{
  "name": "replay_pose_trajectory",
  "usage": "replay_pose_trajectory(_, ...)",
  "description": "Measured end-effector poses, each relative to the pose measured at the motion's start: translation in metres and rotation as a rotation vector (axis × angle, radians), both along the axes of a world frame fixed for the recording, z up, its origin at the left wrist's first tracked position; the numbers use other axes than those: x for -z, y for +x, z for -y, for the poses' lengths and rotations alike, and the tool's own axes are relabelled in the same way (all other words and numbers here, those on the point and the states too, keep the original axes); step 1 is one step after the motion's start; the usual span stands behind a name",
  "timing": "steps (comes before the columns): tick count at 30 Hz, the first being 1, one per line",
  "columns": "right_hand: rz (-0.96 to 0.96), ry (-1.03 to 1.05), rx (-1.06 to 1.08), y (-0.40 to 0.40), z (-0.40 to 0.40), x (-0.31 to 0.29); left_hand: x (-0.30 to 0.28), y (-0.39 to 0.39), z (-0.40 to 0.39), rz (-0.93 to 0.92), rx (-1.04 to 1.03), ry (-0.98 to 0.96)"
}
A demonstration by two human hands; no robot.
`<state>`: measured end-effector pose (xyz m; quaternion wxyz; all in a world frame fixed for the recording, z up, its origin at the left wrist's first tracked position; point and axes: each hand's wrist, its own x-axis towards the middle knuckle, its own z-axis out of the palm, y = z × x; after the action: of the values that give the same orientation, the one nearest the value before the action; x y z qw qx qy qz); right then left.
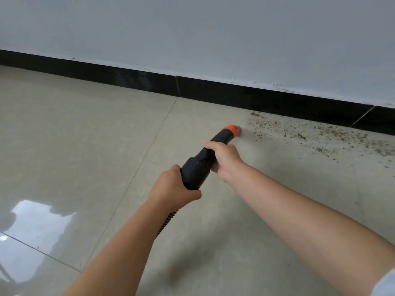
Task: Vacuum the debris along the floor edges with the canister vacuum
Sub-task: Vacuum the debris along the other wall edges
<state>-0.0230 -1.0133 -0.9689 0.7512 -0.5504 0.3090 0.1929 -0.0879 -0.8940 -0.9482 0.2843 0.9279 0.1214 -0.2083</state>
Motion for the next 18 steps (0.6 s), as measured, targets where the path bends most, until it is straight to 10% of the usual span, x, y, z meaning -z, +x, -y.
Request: replay_pose_trajectory(18,-0.024,0.08,0.065,-0.016,0.071,-0.013,-0.01,-0.005,0.061,0.046,0.162,0.082)
